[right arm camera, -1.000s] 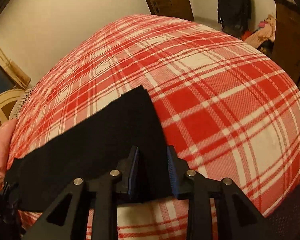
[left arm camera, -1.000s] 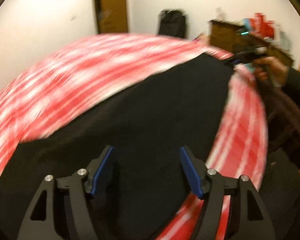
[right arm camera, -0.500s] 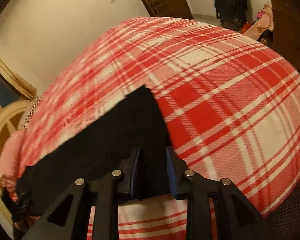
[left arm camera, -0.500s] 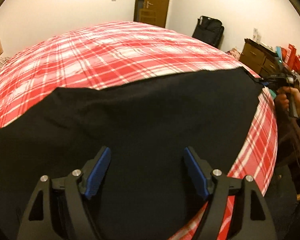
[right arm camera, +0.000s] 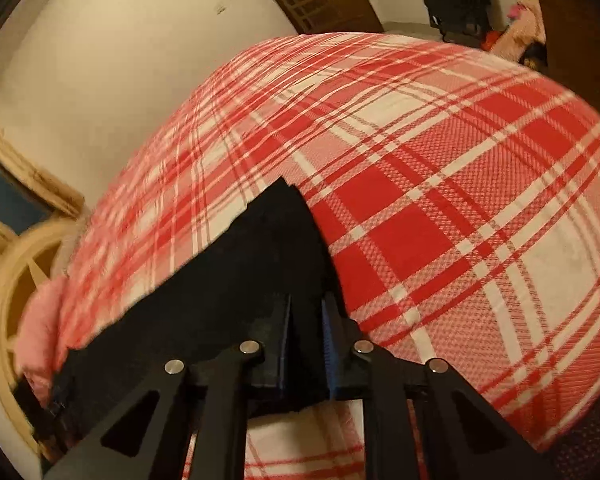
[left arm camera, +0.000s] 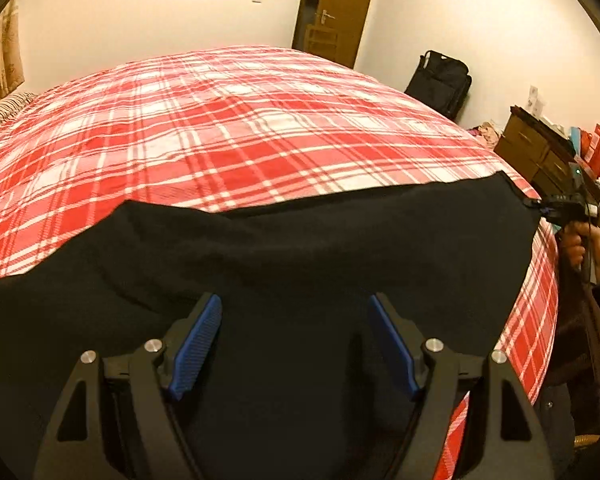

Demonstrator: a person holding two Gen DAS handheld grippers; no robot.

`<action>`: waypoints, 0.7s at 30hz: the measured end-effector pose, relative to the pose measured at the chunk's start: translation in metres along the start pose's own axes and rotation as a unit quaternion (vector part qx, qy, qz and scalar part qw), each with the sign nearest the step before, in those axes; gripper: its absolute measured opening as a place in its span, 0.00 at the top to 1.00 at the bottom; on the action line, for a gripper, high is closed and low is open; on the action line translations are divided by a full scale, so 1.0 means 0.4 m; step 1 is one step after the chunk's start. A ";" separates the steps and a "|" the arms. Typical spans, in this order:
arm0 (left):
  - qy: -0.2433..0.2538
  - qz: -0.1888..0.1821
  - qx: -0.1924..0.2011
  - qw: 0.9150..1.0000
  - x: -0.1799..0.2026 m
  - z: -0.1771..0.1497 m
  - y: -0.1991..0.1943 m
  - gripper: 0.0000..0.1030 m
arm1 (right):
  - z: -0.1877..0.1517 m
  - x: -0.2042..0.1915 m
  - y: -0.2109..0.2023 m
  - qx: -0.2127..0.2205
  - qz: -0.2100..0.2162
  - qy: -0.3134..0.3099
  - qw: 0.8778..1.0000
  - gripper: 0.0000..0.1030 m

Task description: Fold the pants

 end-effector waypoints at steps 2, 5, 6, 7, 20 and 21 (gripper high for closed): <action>0.003 -0.005 0.003 1.000 0.008 0.005 -0.006 0.24 | 0.000 -0.019 -0.005 0.002 -0.005 -0.012 1.000 0.89; 0.004 -0.009 0.010 1.000 0.017 0.019 -0.018 0.24 | 0.000 -0.089 -0.046 0.019 0.008 -0.041 0.999 0.90; 0.001 -0.014 0.012 1.000 0.019 0.023 -0.021 0.24 | 0.000 -0.129 -0.070 0.027 0.016 -0.058 0.998 0.90; -0.002 -0.020 0.013 1.000 0.021 0.026 -0.022 0.24 | -0.001 -0.166 -0.088 0.035 0.018 -0.076 0.996 0.90; -0.027 -0.105 0.016 0.994 0.078 0.042 -0.024 0.24 | -0.249 -0.778 -0.045 0.008 0.073 -0.365 0.928 0.90; -0.029 -0.106 0.015 0.994 0.080 0.041 -0.022 0.24 | -0.286 -0.801 -0.011 -0.006 0.072 -0.382 0.921 0.90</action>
Point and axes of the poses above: each gripper's, at about its wrist camera, not at the fingertips, and y roughly the way its jaws point, x to its right, z to its top, the point moved 2 cm from there along y, roughly the way its jaws point
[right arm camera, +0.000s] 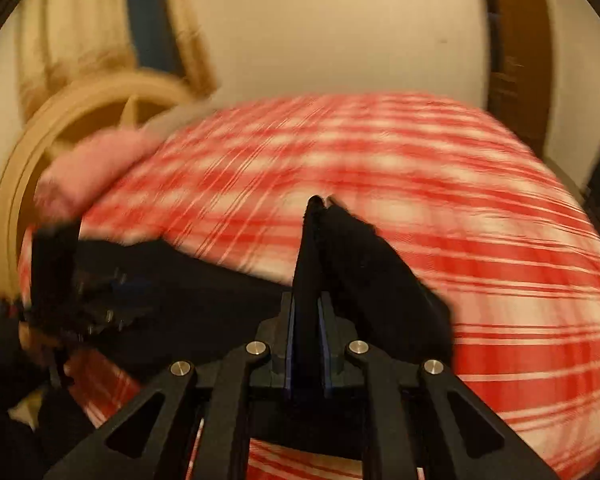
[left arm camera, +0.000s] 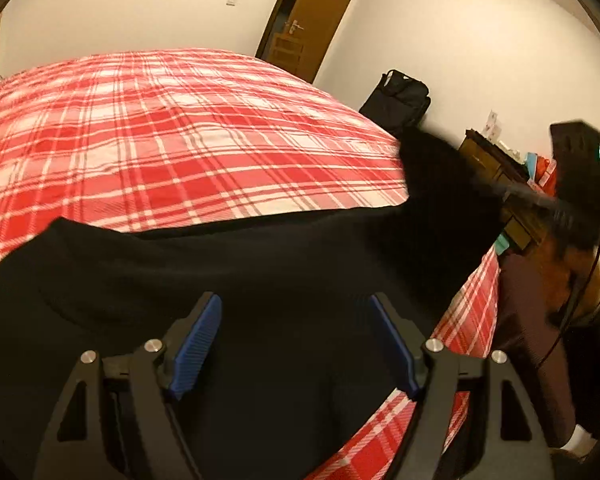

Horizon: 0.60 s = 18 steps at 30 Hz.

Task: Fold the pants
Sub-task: 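Grasp the folded trouser end with the right gripper and lift it toward the left gripper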

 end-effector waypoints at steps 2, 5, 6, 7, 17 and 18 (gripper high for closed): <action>0.001 0.000 -0.001 1.000 0.007 -0.005 0.006 0.24 | -0.037 -0.049 0.060 -0.027 0.005 -0.022 0.999 0.90; 0.004 -0.007 -0.005 1.000 0.017 -0.010 0.021 0.24 | -0.095 -0.099 0.142 -0.064 0.002 -0.046 0.997 0.90; 0.005 -0.009 -0.008 1.000 0.022 -0.012 0.030 0.24 | -0.113 -0.111 0.161 -0.071 -0.006 -0.057 0.996 0.90; 0.004 -0.010 -0.010 1.000 0.026 -0.012 0.036 0.24 | -0.133 -0.111 0.167 -0.075 -0.009 -0.062 0.995 0.90; -0.019 -0.069 -0.032 0.997 0.081 0.009 0.110 0.26 | -0.150 -0.117 0.179 -0.072 -0.015 -0.078 0.994 0.86; -0.021 -0.074 -0.034 0.996 0.088 0.011 0.115 0.26 | -0.151 -0.117 0.177 -0.069 -0.014 -0.078 0.994 0.85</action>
Point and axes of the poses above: each gripper's, at about its wrist camera, not at the fingertips, and y roughly the way its jaws point, x to its right, z to its top, the point moved 2 cm from there along y, roughly the way its jaws point
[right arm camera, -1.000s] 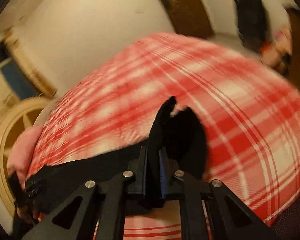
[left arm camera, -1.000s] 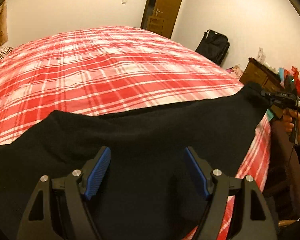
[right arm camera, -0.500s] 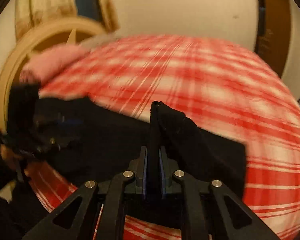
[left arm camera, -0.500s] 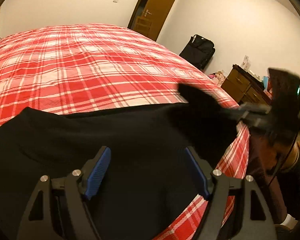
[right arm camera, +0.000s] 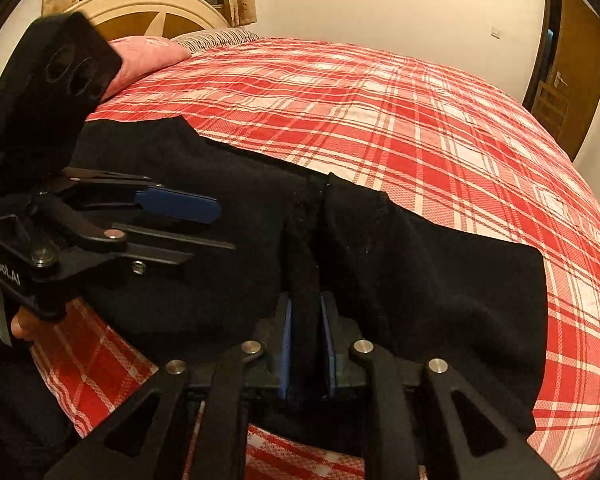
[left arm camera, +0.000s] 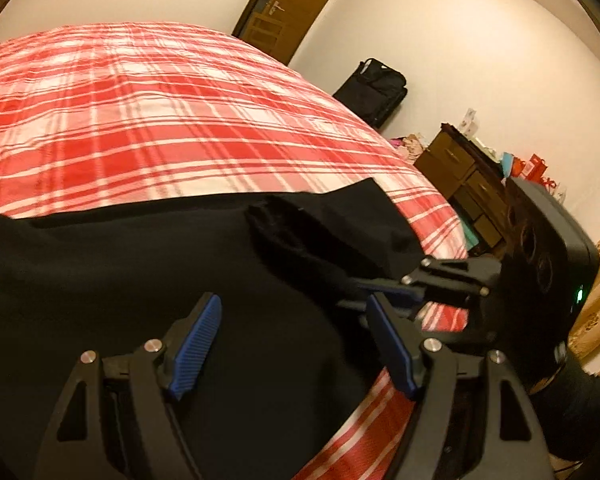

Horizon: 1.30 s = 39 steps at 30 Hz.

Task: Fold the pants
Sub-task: 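Grasp the folded trouser end with the right gripper and lift it toward the left gripper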

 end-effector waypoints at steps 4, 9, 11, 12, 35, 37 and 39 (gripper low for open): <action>-0.011 -0.024 -0.009 1.000 0.019 0.012 0.033 0.26 | -0.008 0.009 -0.036 0.008 0.012 0.009 1.000 0.82; -0.027 -0.048 -0.016 0.998 0.029 0.016 0.058 0.26 | -0.039 0.029 -0.092 0.005 0.009 0.010 1.000 0.59; -0.037 -0.057 -0.017 0.998 0.032 0.019 0.068 0.26 | -0.056 0.039 -0.117 0.009 0.003 0.009 1.000 0.59; -0.040 -0.056 -0.020 0.997 0.036 0.022 0.074 0.26 | -0.063 0.049 -0.127 0.012 -0.001 0.015 1.000 0.59; -0.030 -0.002 -0.043 0.999 0.063 0.025 0.087 0.93 | -0.087 0.178 -0.137 0.022 -0.119 0.087 0.989 0.59; -0.017 -0.002 -0.039 0.999 0.079 0.028 0.075 0.93 | -0.086 0.181 -0.137 0.022 -0.125 0.087 0.988 0.59; -0.008 -0.003 -0.034 0.999 0.091 0.032 0.064 0.94 | -0.085 0.180 -0.142 0.023 -0.130 0.085 0.988 0.59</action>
Point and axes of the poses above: each gripper's, at about its wrist camera, not at the fingertips, and y roughly the way its jaws point, x to its right, z to its top, the point moved 2 cm from there along y, roughly the way its jaws point
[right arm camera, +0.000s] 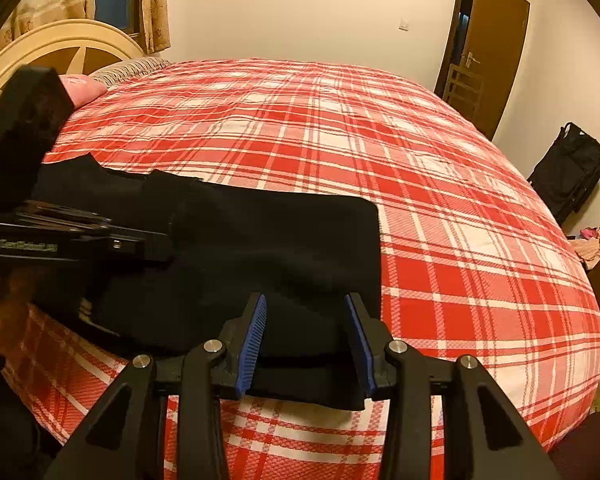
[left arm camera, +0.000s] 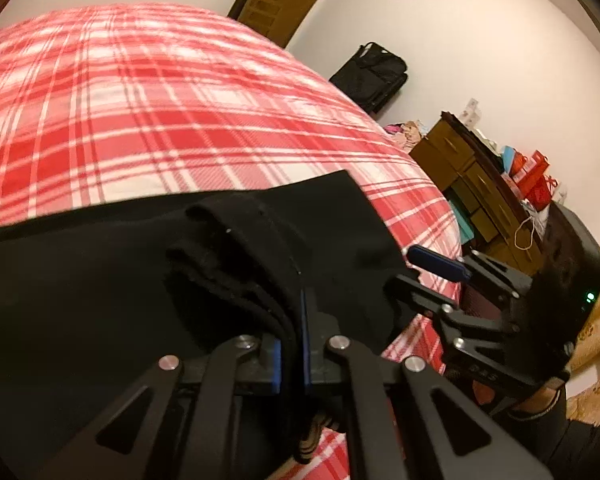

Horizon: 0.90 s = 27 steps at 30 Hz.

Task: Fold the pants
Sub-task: 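Grasp the folded trouser end with the right gripper and lift it toward the left gripper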

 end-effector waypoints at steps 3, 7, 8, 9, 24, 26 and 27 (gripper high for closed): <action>0.006 -0.004 0.006 1.000 0.012 0.003 -0.018 0.94 | 0.003 -0.001 -0.006 0.004 -0.004 0.000 1.000 0.59; 0.008 -0.007 0.014 1.000 0.023 0.009 -0.040 0.94 | 0.007 -0.003 -0.014 0.008 -0.006 -0.001 1.000 0.59; 0.008 -0.006 0.016 1.000 0.024 0.012 -0.042 0.94 | 0.007 -0.004 -0.016 0.010 -0.008 -0.002 1.000 0.59; 0.008 -0.003 0.018 1.000 0.022 0.013 -0.047 0.94 | 0.007 -0.005 -0.017 0.011 -0.009 -0.003 1.000 0.59; 0.010 0.018 0.028 0.999 0.002 0.010 -0.077 0.94 | -0.003 -0.006 -0.005 0.004 -0.012 -0.005 1.000 0.59; 0.007 0.019 0.028 0.999 -0.002 0.007 -0.084 0.94 | -0.006 -0.006 -0.002 0.003 -0.011 -0.004 1.000 0.59; 0.005 0.018 0.028 0.999 -0.006 0.007 -0.088 0.94 | -0.007 -0.005 -0.001 0.003 -0.011 -0.003 1.000 0.59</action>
Point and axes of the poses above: each gripper's, at about its wrist camera, not at the fingertips, and y roughly the way its jaws point, x to its right, z to its top, the point moved 2 cm from there along y, roughly the way its jaws point
